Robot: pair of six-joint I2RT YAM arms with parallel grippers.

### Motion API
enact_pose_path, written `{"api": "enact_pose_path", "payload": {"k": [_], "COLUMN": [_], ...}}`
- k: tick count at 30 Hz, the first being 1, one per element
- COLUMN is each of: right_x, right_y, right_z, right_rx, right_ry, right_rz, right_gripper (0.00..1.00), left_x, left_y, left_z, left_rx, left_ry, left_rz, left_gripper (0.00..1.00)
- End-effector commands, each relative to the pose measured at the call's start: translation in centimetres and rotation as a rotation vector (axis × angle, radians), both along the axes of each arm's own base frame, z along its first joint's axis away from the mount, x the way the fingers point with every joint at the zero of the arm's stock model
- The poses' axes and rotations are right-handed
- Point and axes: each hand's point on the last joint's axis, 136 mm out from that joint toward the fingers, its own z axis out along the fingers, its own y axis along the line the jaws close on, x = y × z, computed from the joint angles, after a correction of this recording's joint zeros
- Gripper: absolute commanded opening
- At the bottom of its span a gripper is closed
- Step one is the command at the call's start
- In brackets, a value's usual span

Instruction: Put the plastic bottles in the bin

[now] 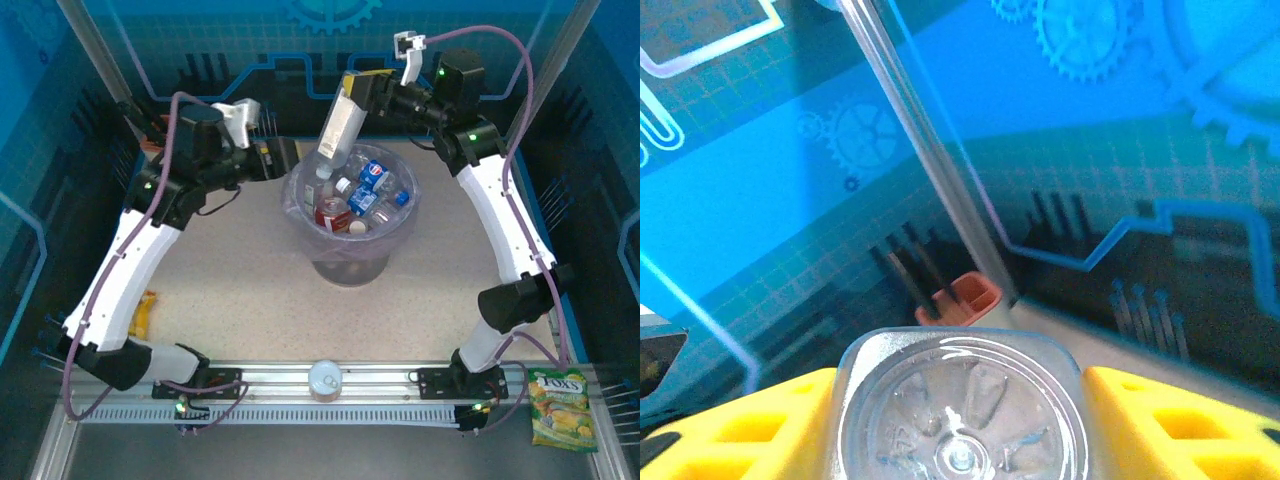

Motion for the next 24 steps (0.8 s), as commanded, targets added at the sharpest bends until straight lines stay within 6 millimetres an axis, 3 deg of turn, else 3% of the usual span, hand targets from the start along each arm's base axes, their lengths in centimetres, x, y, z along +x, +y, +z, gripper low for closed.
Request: {"api": "enact_pose_path", "payload": {"k": [1,7,11,17,24], "right_x": [1.9,3.5,3.5,2.5,1.3], "right_y": [-0.4,0.0,1.6,4.5,4.7], "right_z": [1.4,-1.2,-3.3,-8.2,-13.4], "right_rx": [-0.122,-0.239,-0.249,-0.325,-0.379], "right_ry": [-0.217,-0.274,-0.255,-0.220,-0.173], "right_rz": [-0.088,-0.118,-0.064,0.007,0.024], "right_gripper": [0.34,0.28,0.27,0.27,0.25], "left_x": [1.3,2.4,2.8,3.2,3.6], "left_y": [0.3,-0.4,0.2,-0.5,-0.9], "left_z": [-4.9,-9.1,-11.3,-13.0,-14.3], "left_rx": [-0.062,-0.079,0.005,-0.018,-0.020], "left_ry": [0.176,0.258,0.304,0.332,0.358], "left_rz": [0.087,0.092,0.131,0.120,0.112], "left_gripper": [0.72,0.66,0.62,0.53,0.43]}}
